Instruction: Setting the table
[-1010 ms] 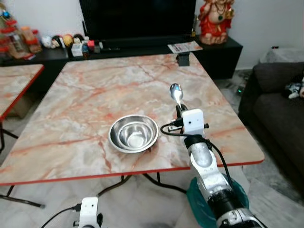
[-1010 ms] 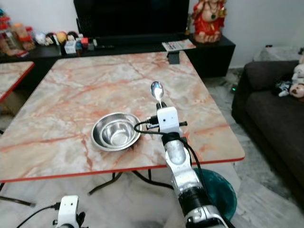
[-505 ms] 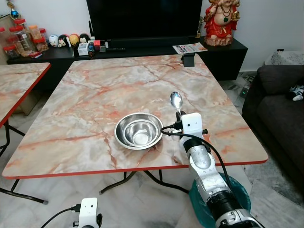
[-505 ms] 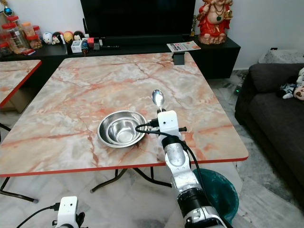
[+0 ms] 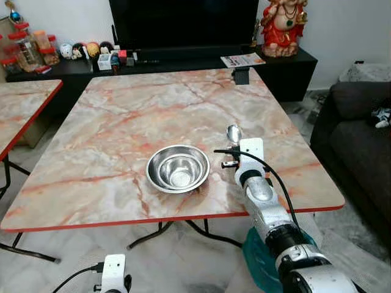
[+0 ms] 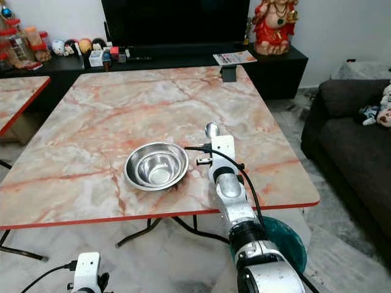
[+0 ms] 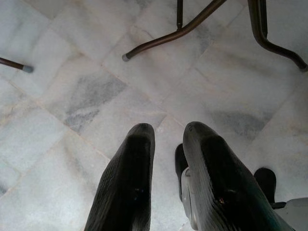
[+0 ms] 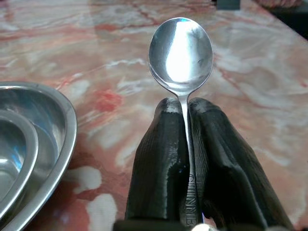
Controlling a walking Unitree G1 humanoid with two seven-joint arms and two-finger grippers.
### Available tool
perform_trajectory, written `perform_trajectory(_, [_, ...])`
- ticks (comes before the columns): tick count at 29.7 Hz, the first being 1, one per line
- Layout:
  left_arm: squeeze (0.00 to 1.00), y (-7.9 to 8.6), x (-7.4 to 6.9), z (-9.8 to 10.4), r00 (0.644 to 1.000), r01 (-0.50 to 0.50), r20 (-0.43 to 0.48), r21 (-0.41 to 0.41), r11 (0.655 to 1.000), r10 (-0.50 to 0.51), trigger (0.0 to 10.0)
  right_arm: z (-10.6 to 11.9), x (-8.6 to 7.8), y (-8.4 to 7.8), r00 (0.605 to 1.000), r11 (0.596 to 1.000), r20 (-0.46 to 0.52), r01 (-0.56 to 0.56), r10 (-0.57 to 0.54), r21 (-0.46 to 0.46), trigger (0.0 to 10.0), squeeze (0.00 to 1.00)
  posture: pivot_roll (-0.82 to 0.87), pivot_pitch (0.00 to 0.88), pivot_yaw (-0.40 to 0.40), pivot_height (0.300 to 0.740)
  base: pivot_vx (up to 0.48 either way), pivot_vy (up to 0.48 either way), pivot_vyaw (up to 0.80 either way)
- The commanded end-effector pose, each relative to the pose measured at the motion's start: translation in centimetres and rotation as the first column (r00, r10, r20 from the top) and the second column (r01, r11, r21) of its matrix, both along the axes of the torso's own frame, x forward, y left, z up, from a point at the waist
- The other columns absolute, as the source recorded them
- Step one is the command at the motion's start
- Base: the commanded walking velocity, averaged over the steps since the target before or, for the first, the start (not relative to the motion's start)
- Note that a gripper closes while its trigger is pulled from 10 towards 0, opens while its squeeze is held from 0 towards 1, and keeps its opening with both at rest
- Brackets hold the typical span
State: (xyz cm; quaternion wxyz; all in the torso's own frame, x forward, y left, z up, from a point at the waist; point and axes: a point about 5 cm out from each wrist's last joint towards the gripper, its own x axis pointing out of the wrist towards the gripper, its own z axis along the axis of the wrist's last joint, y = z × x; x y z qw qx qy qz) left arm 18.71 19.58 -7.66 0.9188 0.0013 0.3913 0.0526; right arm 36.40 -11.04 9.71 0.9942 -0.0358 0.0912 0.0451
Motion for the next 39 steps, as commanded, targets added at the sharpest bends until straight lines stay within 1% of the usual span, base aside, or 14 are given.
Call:
perform_trajectory(1, [0.0, 0.4, -0.2, -0.1, 1.0, -0.002, -0.008, 0.007, 1.0, 0.002, 10.0, 0.2, 0.3, 0.3, 1.0, 1.0, -0.017, -0.007, 0.007, 0.008, 10.0, 0.0, 0.01, 0.0, 0.038, 0.728, 0.0, 0.0, 0.0])
perform_trajectory(4, [0.0, 0.3, -0.2, -0.1, 1.0, -0.001, -0.01, 0.009, 1.0, 0.001, 10.0, -0.2, 0.3, 0.6, 0.998, 1.0, -0.05, -0.025, 0.026, 0.011, 10.0, 0.0, 0.01, 0.0, 0.039, 0.728, 0.0, 0.0, 0.0])
perform_trajectory(10, [0.0, 0.3, -0.3, -0.1, 1.0, 0.004, -0.014, 0.013, 1.0, -0.004, 10.0, -0.3, 0.4, 0.8, 0.997, 0.999, -0.065, -0.034, 0.036, 0.025, 10.0, 0.0, 0.01, 0.0, 0.04, 0.728, 0.0, 0.0, 0.0])
perform_trajectory(14, [0.0, 0.4, -0.3, -0.1, 1.0, 0.006, -0.018, 0.017, 1.0, -0.006, 10.0, -0.9, 0.2, 0.8, 0.995, 0.999, -0.098, -0.031, 0.032, 0.017, 10.0, 0.0, 0.01, 0.0, 0.043, 0.728, 0.0, 0.0, 0.0])
perform_trajectory(27, [0.0, 0.4, -0.1, 0.0, 1.0, 0.009, -0.014, 0.018, 1.0, -0.009, 10.0, -2.1, -0.2, 0.6, 0.988, 0.999, -0.152, -0.039, 0.036, -0.019, 10.0, 0.0, 0.01, 0.0, 0.047, 0.728, 0.0, 0.0, 0.0])
perform_trajectory(34, [0.0, 0.4, -0.1, 0.0, 1.0, 0.011, -0.013, 0.023, 1.0, -0.011, 10.0, -2.2, -0.2, 0.7, 0.986, 0.999, -0.164, -0.041, 0.038, -0.02, 10.0, 0.0, 0.02, 0.0, 0.047, 0.728, 0.0, 0.0, 0.0])
perform_trajectory(36, [0.0, 0.5, -0.2, -0.1, 1.0, 0.008, -0.014, 0.025, 1.0, -0.007, 10.0, -2.3, -0.3, 1.1, 0.985, 0.998, -0.166, -0.059, 0.055, -0.025, 10.0, 0.0, 0.02, 0.0, 0.044, 0.728, 0.0, 0.0, 0.0])
perform_trajectory(39, [0.0, 0.5, -0.2, -0.1, 1.0, 0.007, -0.013, 0.025, 1.0, -0.007, 10.0, -2.2, -0.3, 1.2, 0.985, 0.998, -0.16, -0.063, 0.059, -0.02, 10.0, 0.0, 0.02, 0.0, 0.042, 0.728, 0.0, 0.0, 0.0])
